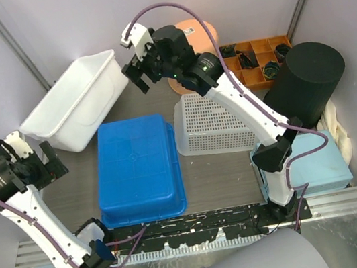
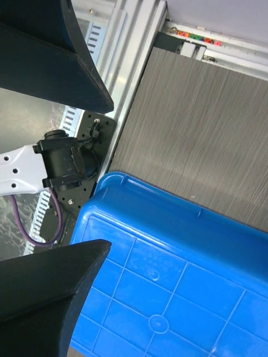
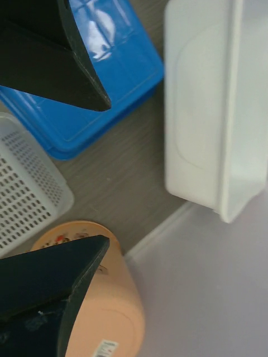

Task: Turn the large container upside down
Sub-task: Turn the container upside down at the center of the board.

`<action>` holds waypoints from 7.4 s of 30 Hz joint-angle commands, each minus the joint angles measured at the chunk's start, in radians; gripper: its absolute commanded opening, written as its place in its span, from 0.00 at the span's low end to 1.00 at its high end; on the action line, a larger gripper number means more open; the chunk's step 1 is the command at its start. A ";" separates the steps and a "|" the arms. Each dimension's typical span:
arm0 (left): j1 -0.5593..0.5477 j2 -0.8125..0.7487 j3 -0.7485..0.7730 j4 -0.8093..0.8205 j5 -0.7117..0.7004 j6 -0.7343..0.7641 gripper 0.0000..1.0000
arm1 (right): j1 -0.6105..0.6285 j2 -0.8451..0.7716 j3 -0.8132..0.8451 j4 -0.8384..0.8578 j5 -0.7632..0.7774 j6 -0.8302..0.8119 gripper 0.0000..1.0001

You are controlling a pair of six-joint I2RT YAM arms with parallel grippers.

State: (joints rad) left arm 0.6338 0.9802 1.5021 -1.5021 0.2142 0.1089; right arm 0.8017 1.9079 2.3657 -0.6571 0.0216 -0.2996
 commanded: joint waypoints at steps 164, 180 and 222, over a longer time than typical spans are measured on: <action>0.535 1.559 0.629 0.149 0.854 -0.216 0.00 | 0.057 0.019 -0.890 -0.621 0.143 -0.268 1.00; 0.647 1.712 0.520 0.209 0.612 -0.100 0.02 | 0.080 0.041 -0.893 -0.623 0.141 -0.270 1.00; 0.547 1.326 0.612 0.834 -0.621 0.712 0.98 | 0.109 0.076 -0.904 -0.625 0.154 -0.268 1.00</action>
State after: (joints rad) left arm 0.8757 2.0682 2.2192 -1.1492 0.4175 0.7036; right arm 0.9005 1.9701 1.4483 -1.2728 0.1642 -0.5735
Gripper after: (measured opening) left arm 0.952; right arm 0.999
